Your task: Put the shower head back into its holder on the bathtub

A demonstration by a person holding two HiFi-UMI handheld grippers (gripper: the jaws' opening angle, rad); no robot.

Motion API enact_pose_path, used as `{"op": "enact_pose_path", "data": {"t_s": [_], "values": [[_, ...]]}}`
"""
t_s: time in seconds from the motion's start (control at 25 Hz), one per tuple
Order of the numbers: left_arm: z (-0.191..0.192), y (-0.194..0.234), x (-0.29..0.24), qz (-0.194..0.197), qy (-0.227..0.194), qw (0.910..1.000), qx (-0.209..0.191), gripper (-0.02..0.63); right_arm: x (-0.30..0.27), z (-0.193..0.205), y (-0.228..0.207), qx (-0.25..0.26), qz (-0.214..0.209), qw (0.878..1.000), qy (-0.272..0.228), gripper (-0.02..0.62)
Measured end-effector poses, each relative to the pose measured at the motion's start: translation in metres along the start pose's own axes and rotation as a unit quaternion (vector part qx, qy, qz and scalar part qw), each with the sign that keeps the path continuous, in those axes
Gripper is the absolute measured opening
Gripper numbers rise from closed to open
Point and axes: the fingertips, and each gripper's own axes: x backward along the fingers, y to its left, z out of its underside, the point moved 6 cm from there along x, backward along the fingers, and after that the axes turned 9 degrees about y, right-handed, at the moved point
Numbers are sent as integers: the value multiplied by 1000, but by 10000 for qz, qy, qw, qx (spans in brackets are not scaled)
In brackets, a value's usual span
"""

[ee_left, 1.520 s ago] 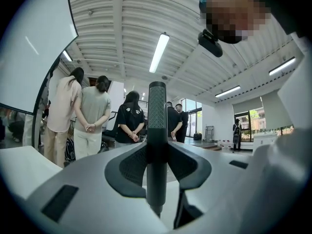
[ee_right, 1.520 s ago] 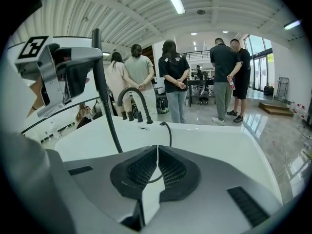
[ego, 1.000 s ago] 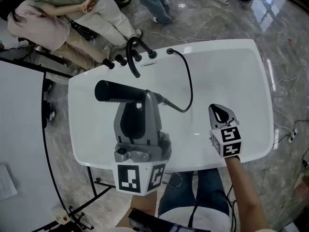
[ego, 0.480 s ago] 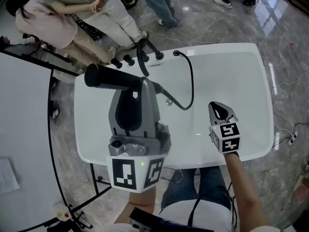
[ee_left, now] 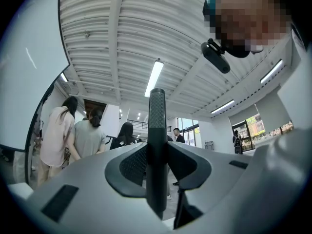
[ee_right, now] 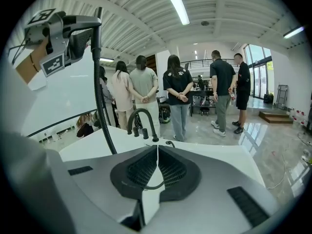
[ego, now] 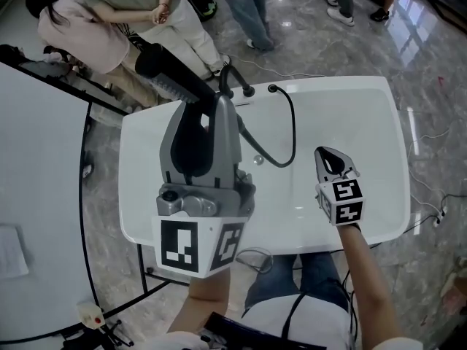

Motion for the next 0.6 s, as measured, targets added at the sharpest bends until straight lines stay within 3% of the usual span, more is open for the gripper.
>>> {"op": "enact_pose_path", "data": {"t_s": [0.32, 0.6], "values": [[-42, -10, -1, 192, -226, 9985, -465, 123, 16, -9, -2, 87, 57, 9999, -63, 8], [-73, -7, -1, 184, -522, 9971, -524, 123, 23, -16, 1, 119, 68, 9998, -128, 8]]}}
